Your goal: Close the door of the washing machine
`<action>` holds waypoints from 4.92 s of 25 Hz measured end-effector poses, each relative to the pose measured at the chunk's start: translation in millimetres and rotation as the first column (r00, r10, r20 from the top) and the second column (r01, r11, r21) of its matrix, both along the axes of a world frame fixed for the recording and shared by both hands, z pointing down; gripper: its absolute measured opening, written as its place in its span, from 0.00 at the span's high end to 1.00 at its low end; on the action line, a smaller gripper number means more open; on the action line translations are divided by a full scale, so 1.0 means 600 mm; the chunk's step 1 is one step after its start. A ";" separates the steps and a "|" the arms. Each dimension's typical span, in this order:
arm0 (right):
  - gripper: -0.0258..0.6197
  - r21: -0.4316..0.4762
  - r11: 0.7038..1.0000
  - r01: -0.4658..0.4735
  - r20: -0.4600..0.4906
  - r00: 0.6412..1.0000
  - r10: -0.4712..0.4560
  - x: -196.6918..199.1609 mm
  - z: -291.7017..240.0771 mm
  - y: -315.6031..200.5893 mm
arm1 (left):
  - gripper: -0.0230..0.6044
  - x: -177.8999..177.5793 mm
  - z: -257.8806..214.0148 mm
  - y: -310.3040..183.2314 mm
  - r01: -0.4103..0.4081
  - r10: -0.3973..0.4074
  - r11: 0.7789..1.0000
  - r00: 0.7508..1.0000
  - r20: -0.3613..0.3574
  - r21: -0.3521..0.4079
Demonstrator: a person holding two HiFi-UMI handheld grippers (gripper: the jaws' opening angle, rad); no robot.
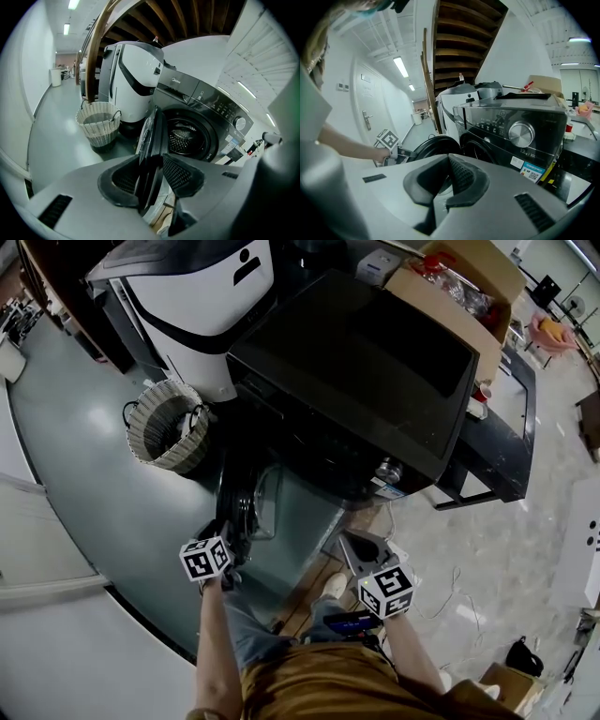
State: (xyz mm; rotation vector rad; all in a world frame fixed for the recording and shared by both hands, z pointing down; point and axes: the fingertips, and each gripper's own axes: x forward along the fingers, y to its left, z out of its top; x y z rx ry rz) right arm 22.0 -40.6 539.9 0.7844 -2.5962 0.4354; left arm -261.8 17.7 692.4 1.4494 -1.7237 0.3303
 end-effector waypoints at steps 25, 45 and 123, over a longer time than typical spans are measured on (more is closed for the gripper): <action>0.94 -0.003 0.997 -0.074 0.015 0.997 0.074 0.087 0.012 -0.037 | 0.70 0.095 -0.002 -0.025 -0.062 0.064 0.996 0.997 0.032 -0.058; 0.94 0.001 0.990 -0.138 0.023 0.990 0.138 0.140 0.007 -0.052 | 0.69 0.209 -0.002 -0.079 -0.186 0.188 0.978 0.982 0.013 -0.090; 0.94 0.092 0.929 -0.358 -0.027 0.932 0.361 0.309 -0.016 -0.092 | 0.66 0.429 -0.029 -0.345 -0.230 0.232 0.973 0.966 -0.114 0.035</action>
